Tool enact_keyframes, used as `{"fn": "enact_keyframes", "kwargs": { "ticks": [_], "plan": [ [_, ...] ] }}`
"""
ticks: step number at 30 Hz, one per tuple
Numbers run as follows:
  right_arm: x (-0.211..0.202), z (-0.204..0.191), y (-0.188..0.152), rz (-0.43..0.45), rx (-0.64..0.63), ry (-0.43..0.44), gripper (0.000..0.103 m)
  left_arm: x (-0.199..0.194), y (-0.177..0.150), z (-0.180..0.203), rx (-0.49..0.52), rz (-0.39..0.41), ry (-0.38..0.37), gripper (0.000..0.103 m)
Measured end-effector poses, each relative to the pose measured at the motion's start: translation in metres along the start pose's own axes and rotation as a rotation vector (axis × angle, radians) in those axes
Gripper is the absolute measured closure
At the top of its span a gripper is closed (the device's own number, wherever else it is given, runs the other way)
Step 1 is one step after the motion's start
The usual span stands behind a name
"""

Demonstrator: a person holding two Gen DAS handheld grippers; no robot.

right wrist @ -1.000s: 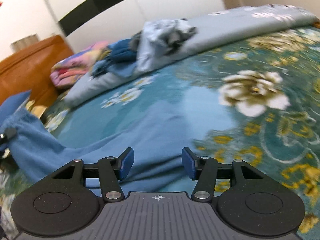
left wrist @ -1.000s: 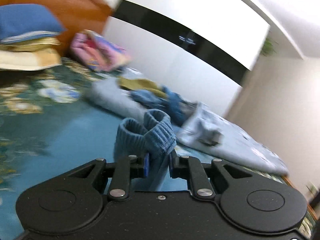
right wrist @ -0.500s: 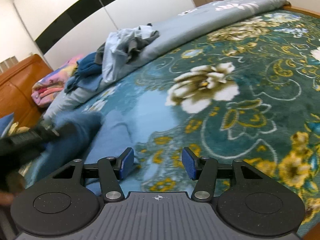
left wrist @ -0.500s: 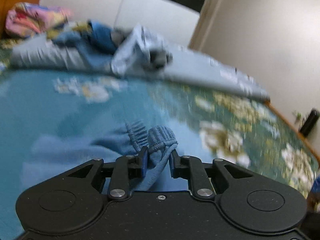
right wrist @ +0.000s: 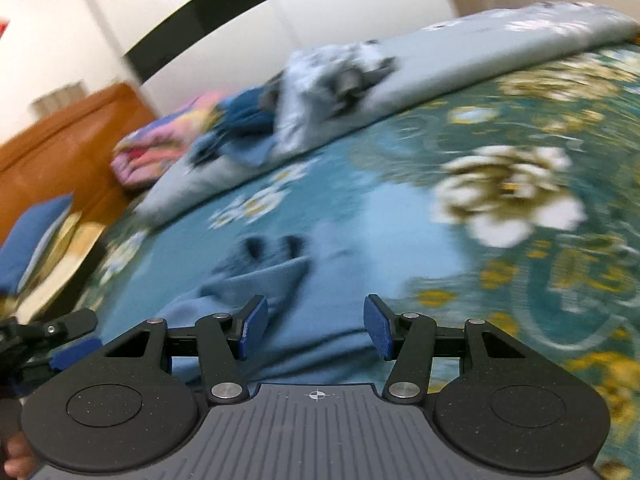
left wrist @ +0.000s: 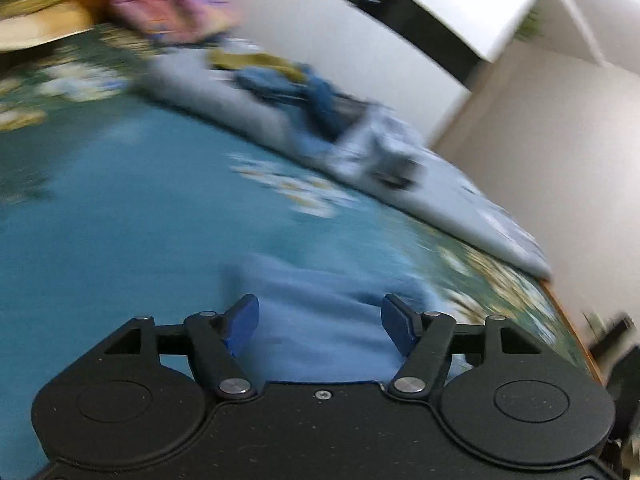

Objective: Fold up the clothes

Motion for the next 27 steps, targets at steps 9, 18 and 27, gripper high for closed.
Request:
{"fn": "enact_keyframes", "kwargs": {
  "ticks": [9, 18, 27],
  "plan": [
    [0.047, -0.043, -0.003, -0.067, -0.042, -0.014, 0.081, -0.014, 0.003, -0.044, -0.087, -0.019, 0.081, 0.038],
    [0.031, 0.004, -0.001, -0.037, 0.116, -0.033, 0.083, 0.015, -0.011, -0.039, -0.111, -0.113, 0.037, 0.037],
    [0.012, 0.018, 0.003, 0.048, 0.131, -0.031, 0.043, 0.045, -0.023, -0.029, -0.148, -0.18, -0.023, 0.034]
  ]
}}
Point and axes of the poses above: each gripper's, at about its wrist camera, not at the fingertips, and x roughly the way its jaws point, z to its right, y to its top, the point moved 3 cm from there along x, roughly the way its jaws point, and after that the axes turned 9 degrees about z, right-handed, at the moved point
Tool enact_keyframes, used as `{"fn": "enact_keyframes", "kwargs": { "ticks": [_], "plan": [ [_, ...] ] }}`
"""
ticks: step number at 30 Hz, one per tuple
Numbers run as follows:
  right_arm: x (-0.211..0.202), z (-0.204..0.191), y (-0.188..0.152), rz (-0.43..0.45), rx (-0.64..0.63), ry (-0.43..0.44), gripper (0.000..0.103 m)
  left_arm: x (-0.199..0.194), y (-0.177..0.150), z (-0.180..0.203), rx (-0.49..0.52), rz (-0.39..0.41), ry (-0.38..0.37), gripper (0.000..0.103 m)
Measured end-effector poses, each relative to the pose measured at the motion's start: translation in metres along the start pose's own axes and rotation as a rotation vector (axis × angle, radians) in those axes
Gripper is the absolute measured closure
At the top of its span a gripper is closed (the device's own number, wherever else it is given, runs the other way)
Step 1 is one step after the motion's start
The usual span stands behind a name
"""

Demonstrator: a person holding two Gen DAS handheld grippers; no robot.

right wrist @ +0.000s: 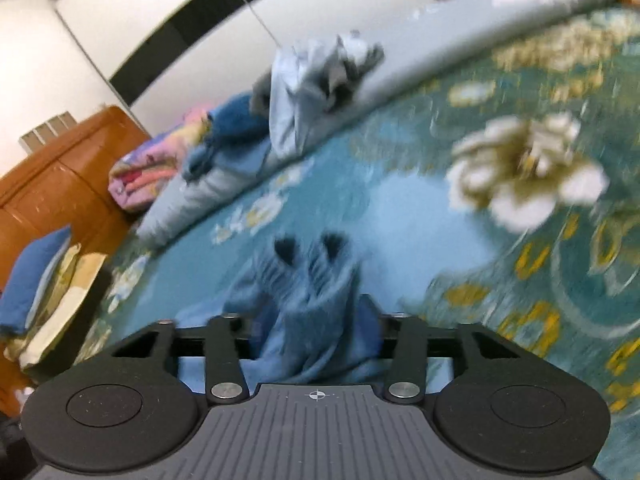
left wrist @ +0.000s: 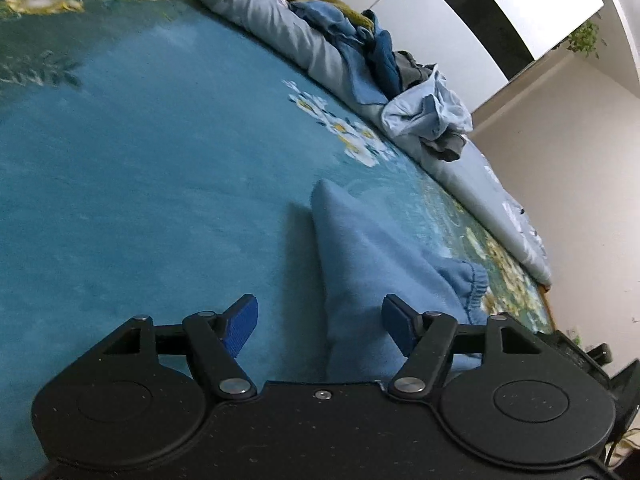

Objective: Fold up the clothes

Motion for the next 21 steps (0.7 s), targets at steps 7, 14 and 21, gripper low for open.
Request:
{"fn": "enact_keyframes", "kwargs": {
  "ticks": [7, 14, 21],
  "plan": [
    [0.012, 0.021, -0.008, -0.061, 0.06, 0.032, 0.02, 0.033, -0.006, 0.01, -0.054, -0.047, -0.052, 0.034],
    [0.025, 0.016, -0.013, -0.056, 0.077, 0.013, 0.022, 0.039, -0.015, 0.015, -0.088, -0.047, -0.102, 0.037],
    [0.018, 0.016, -0.011, -0.084, 0.072, 0.031, 0.063, 0.033, -0.019, 0.018, -0.081, -0.038, -0.094, 0.055]
  ]
}}
Point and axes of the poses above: each gripper's, at about its wrist camera, not at the fingertips, and x roughly the way its jaws point, z to its right, y to its top, the point moved 3 cm from there along x, roughly the way its jaws point, and after that the axes turned 9 degrees about z, right-handed, at the moved point
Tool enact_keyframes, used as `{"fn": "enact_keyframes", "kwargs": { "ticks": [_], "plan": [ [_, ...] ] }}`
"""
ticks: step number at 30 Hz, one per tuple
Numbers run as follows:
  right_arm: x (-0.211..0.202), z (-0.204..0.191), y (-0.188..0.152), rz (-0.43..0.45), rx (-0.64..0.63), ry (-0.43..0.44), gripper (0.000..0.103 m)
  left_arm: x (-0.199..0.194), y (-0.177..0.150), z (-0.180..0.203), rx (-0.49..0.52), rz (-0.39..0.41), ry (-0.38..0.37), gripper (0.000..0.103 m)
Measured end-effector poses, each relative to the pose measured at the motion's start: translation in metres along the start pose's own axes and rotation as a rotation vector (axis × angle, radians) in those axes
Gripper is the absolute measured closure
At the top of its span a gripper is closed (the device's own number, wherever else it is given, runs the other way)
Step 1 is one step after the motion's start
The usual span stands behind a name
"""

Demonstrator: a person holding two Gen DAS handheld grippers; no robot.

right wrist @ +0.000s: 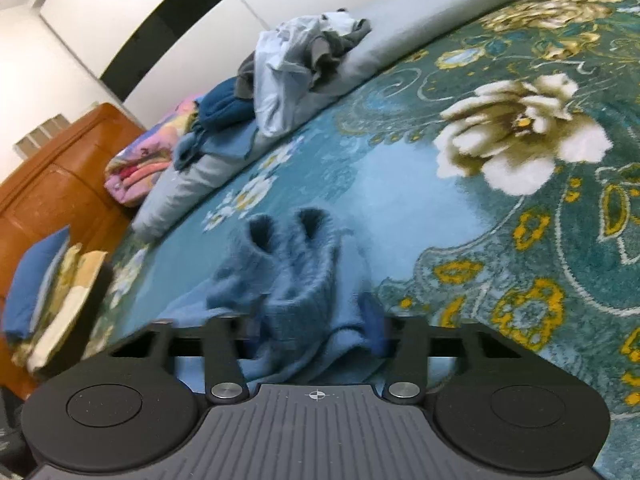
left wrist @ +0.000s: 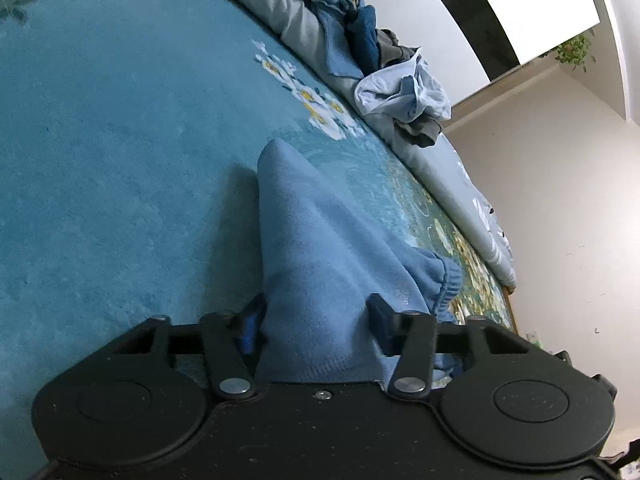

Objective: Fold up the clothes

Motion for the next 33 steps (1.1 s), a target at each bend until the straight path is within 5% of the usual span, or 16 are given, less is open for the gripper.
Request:
{"fn": "enact_keyframes", "kwargs": {
  "ticks": [9, 16, 26, 33],
  "plan": [
    [0.004, 0.003, 0.0, -0.011, 0.034, -0.017, 0.057, 0.009, 0.005, -0.003, 0.013, -0.014, 0.026, 0.051],
    [-0.009, 0.004, 0.007, 0.028, 0.074, 0.024, 0.075, -0.002, 0.004, 0.033, 0.152, 0.011, 0.035, 0.076],
    [-0.057, 0.065, 0.057, 0.132, 0.099, 0.025, 0.076, 0.024, -0.021, 0.15, 0.343, -0.073, -0.149, 0.078],
    [-0.103, 0.138, 0.112, 0.197, 0.058, -0.087, 0.076, 0.092, -0.084, 0.242, 0.431, -0.167, -0.26, 0.078]
  ]
}}
Point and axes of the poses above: each gripper's, at about its wrist camera, not at the fingertips, and x roughly the way its jaws point, z to its right, y to its top, the point moved 3 cm from there along x, roughly the way its jaws point, and after that the axes turned 9 degrees about z, right-handed, at the moved point
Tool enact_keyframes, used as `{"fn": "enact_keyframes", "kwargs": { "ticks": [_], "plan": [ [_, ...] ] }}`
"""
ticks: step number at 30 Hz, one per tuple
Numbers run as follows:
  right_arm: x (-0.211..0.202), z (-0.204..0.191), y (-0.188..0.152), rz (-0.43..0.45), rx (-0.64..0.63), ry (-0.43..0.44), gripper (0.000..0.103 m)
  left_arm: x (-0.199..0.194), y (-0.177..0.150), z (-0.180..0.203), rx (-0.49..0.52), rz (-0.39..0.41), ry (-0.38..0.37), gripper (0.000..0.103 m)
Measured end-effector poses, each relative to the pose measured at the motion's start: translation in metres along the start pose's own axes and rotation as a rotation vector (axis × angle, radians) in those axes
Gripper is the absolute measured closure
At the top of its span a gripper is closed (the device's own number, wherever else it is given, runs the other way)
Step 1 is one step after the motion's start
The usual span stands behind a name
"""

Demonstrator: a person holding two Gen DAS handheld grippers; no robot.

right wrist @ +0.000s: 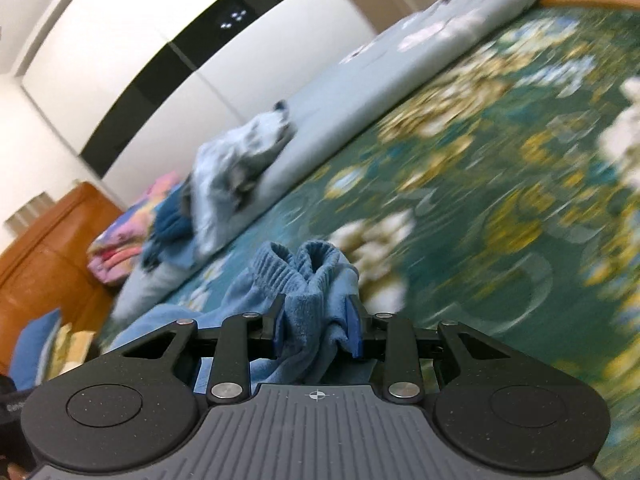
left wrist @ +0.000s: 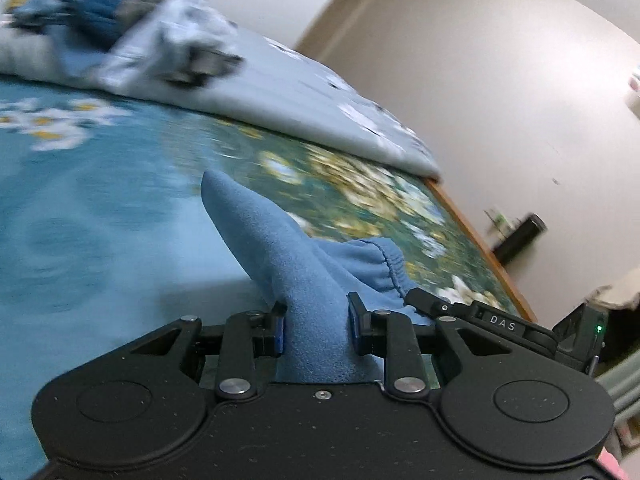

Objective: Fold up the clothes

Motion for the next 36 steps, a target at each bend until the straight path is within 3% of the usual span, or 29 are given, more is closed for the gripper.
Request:
{"fn": "enact_keyframes", "kwargs": {
  "ticks": [10, 15, 21, 26, 30, 36],
  "plan": [
    [-0.029, 0.108, 0.089, 0.069, -0.06, -0.14, 0.076, 0.116, -0.021, 0.112, 0.134, -0.059, -0.171, 0.078],
    [-0.043, 0.151, 0.125, 0.119, -0.083, -0.185, 0.076, 0.152, -0.035, 0.155, 0.171, -0.056, -0.243, 0.078],
    [-0.052, 0.187, 0.153, 0.113, -0.131, -0.228, 0.077, 0.184, -0.052, 0.191, 0.234, -0.062, -0.292, 0.078],
    [-0.05, 0.199, 0.162, 0.115, -0.173, -0.256, 0.077, 0.195, -0.068, 0.188, 0.235, -0.047, -0.269, 0.076],
    [-0.038, 0.211, 0.147, 0.072, -0.181, -0.29, 0.077, 0.206, -0.1, 0.161, 0.181, -0.178, -0.193, 0.072],
    [-0.043, 0.231, 0.126, 0.075, -0.11, -0.3, 0.074, 0.209, -0.117, 0.139, 0.13, -0.232, -0.147, 0.064]
  ]
}}
Point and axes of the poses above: each gripper's, at about its wrist camera, not at the fingertips, and x roughly the way its jaws point, z to its right, y to its top, the point moved 3 cm from there along x, roughly the way its jaws point, and after that the axes turned 9 degrees about z, right-handed, at the moved point
